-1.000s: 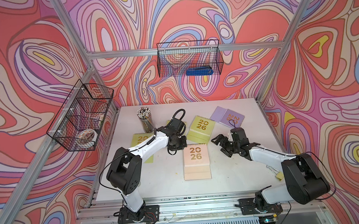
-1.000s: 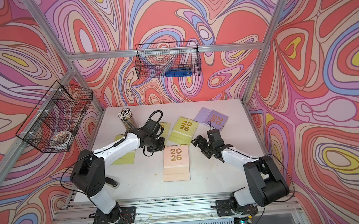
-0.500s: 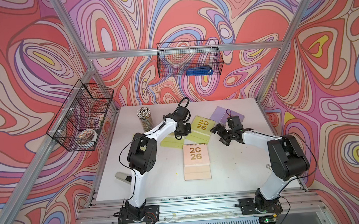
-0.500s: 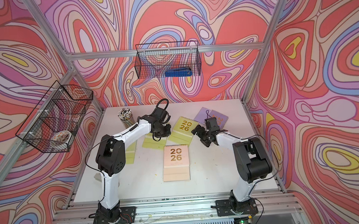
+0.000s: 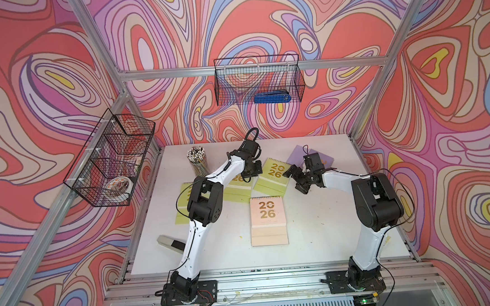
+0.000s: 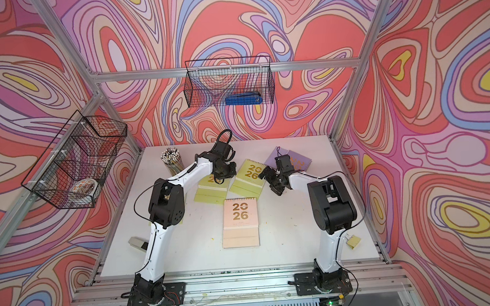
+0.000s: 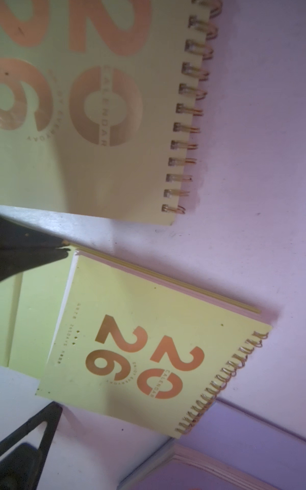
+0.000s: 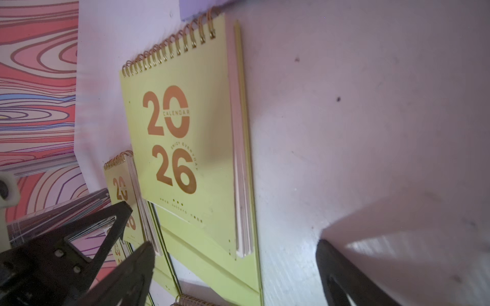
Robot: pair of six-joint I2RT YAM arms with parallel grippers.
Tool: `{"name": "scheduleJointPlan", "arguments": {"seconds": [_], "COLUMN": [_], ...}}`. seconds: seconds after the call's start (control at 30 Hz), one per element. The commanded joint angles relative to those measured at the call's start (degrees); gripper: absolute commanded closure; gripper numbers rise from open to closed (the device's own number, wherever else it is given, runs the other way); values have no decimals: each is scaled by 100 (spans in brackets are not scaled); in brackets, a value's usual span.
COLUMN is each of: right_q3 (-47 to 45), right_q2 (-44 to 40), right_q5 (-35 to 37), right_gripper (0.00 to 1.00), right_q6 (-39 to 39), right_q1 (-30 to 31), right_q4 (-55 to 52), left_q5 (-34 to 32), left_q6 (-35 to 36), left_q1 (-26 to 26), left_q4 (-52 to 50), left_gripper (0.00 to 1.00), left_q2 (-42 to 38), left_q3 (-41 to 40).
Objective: Stack the calendars
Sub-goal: Pick up the calendar at the center of the board.
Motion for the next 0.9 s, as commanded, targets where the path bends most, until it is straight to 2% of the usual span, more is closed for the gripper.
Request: {"name": "scheduleJointPlan", "arguments": {"seconds": [0.0, 0.3, 0.53, 0.87], "right_q3": [103, 225, 340, 438], "right_q2": [186, 422, 628, 883], "right_q5": [-95, -253, -331, -872], "right_gripper": [4, 4, 4, 6], "right_q6": [14, 93, 162, 336], "right_q1": [-30, -47, -45, -41], "right_q4": [-83, 40, 146, 903], "left_q5": [0, 128, 255, 398], "left_q6": [4, -120, -120, -137], "left_q1": [46, 48, 43, 52], "left_q4": [-92, -195, -242, -251], "left_gripper": [100, 100, 100, 100], "left_q2": [258, 787, 934, 957], "left_q3": [354, 884, 881, 764]}}
